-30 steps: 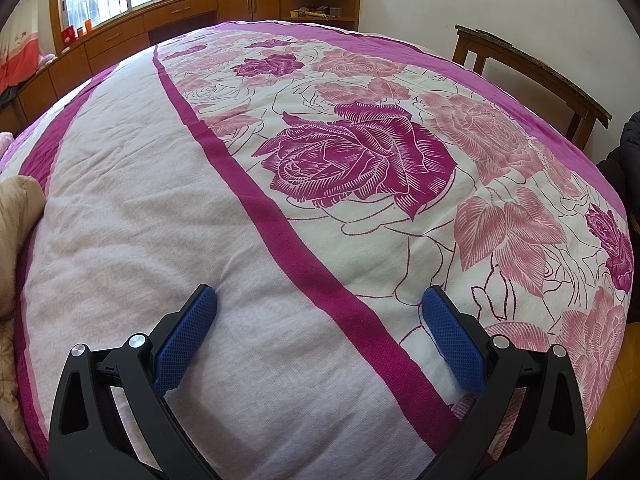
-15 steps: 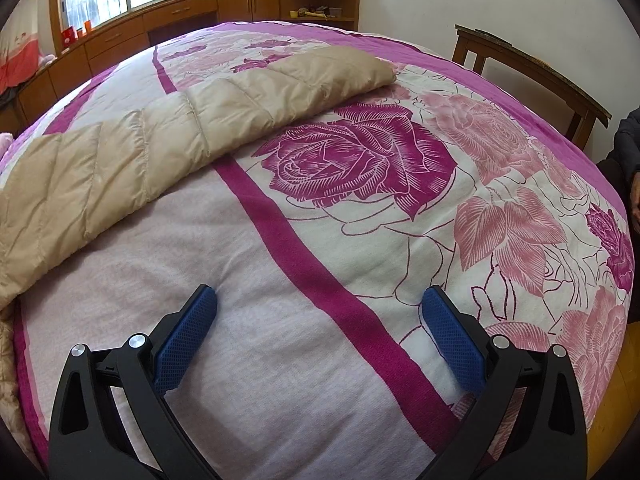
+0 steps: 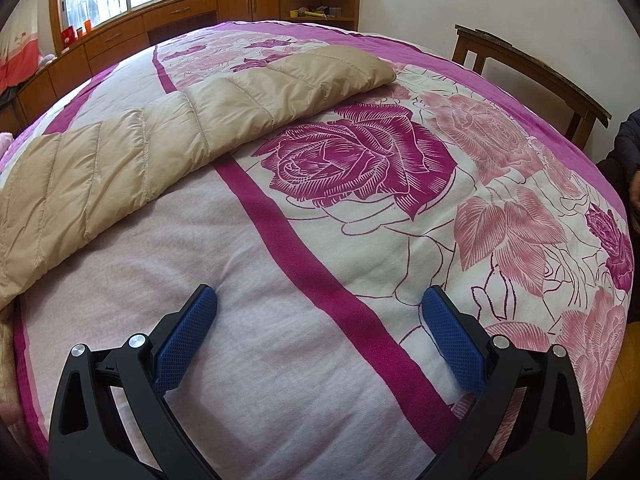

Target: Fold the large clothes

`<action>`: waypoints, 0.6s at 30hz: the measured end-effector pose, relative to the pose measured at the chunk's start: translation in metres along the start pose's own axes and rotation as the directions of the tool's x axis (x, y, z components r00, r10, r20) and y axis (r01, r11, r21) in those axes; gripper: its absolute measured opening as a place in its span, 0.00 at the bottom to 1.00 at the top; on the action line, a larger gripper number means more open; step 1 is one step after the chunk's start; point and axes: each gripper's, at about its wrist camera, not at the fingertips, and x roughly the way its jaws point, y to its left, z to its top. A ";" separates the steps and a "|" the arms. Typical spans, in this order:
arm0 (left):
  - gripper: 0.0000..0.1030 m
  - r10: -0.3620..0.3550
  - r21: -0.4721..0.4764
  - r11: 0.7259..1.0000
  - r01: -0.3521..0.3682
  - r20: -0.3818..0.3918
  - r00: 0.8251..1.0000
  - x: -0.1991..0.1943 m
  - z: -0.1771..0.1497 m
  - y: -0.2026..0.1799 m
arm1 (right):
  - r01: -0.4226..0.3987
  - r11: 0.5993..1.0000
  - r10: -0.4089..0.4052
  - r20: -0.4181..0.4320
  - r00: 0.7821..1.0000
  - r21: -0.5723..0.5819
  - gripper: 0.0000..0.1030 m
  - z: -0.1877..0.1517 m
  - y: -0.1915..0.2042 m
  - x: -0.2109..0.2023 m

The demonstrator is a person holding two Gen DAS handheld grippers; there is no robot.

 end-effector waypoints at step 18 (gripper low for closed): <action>0.97 -0.034 0.083 0.996 0.035 -0.016 0.999 0.029 0.010 -0.007 | 0.001 1.000 -0.001 0.000 1.000 0.000 0.96 0.000 0.000 0.000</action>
